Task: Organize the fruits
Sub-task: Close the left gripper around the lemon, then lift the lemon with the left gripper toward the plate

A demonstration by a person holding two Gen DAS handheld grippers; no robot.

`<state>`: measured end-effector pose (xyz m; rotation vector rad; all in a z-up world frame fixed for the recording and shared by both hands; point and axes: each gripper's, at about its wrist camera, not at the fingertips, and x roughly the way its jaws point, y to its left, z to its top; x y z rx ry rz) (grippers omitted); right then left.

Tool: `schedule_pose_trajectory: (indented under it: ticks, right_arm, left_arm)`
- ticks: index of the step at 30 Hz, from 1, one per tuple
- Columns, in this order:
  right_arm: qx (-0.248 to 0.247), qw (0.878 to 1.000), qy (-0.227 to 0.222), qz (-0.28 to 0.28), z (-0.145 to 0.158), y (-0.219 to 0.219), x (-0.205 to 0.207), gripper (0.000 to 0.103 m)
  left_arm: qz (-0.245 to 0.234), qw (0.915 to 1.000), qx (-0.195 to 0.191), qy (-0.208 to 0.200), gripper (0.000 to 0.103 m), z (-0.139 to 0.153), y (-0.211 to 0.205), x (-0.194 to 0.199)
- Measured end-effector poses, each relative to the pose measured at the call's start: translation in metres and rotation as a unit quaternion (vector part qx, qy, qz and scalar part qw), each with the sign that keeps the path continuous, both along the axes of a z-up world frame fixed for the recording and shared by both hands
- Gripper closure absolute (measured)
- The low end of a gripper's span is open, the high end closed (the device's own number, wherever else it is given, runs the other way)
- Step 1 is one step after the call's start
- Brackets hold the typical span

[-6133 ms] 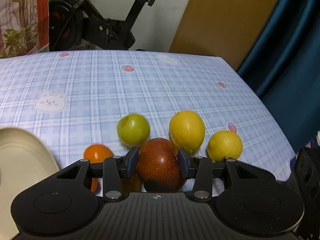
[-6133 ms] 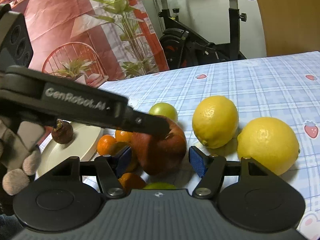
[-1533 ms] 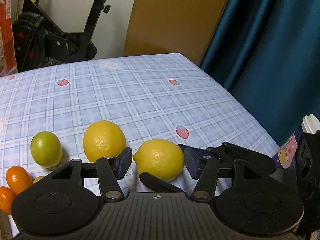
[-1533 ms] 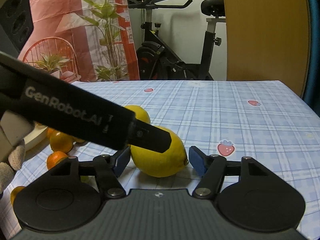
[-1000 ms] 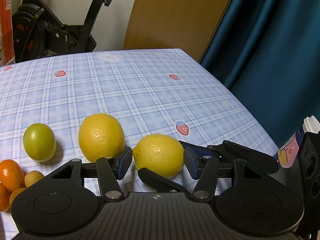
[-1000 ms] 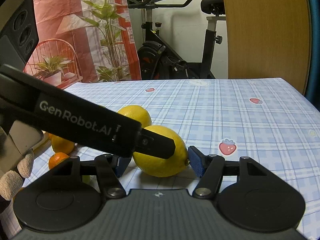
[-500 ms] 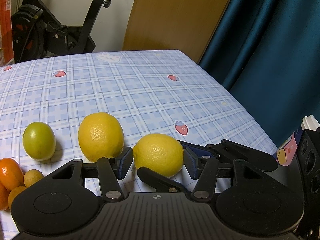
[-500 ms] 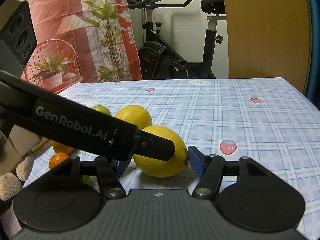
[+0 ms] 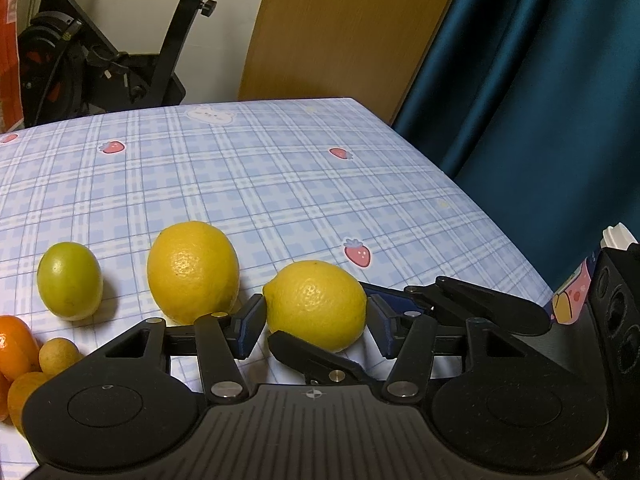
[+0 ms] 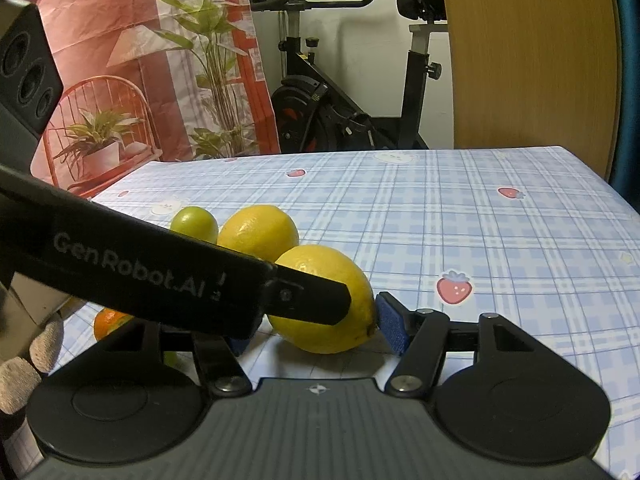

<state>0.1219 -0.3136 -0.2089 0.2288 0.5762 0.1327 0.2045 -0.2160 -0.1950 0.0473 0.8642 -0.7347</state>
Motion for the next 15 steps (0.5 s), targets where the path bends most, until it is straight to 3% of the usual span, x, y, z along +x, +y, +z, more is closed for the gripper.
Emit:
schedule_pose_trajectory:
  ticks: [15]
  right_arm:
    - [0.001, 1.000, -0.010, -0.006, 0.015, 0.004, -0.006, 0.041]
  left_arm:
    - [-0.004, 0.9999, -0.002, -0.016, 0.044, 0.015, 0.009, -0.009]
